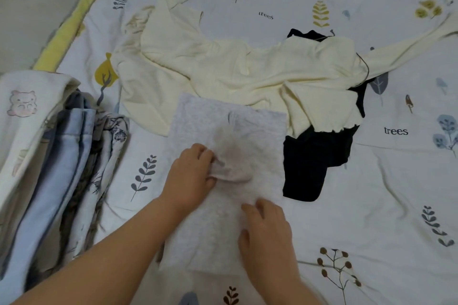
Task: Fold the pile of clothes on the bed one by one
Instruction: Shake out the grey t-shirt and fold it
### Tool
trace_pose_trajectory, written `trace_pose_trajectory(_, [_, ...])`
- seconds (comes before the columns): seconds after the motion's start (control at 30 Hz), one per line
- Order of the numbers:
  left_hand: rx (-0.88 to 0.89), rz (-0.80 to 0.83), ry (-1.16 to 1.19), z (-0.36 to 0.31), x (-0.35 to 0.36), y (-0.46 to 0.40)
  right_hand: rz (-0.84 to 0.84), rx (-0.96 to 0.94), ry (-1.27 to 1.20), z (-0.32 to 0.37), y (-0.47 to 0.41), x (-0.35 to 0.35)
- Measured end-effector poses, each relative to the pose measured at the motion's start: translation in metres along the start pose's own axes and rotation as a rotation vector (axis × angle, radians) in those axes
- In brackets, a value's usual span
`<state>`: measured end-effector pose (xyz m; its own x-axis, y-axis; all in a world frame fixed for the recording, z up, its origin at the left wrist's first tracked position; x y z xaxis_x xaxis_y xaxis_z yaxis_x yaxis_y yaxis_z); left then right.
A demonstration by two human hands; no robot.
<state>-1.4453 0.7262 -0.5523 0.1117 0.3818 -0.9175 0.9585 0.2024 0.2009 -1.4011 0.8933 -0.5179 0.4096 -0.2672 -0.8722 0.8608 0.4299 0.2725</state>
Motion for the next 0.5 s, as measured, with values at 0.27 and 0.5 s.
trace_pose_trajectory(0.27, [-0.962,-0.134,1.075,0.051,-0.032,-0.031,-0.047,0.091,-0.132,-0.020,-0.001,0.001])
trace_pose_trajectory(0.5, [-0.395,-0.008,0.402,0.017,-0.018,-0.020,-0.072,0.207,-0.162,-0.026,-0.020,0.001])
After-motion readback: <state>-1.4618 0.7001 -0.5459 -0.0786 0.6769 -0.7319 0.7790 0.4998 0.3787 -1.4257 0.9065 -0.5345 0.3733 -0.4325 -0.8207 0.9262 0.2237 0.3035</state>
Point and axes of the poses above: each hand's wrist, its own y-axis away from the middle knuckle, its own x-axis out of the palm, z = x × y, the point moved 2 cm from there along -y, towards the middle knuckle, and after that the axes turned 7 degrees about -x, right-handed, at the moved point
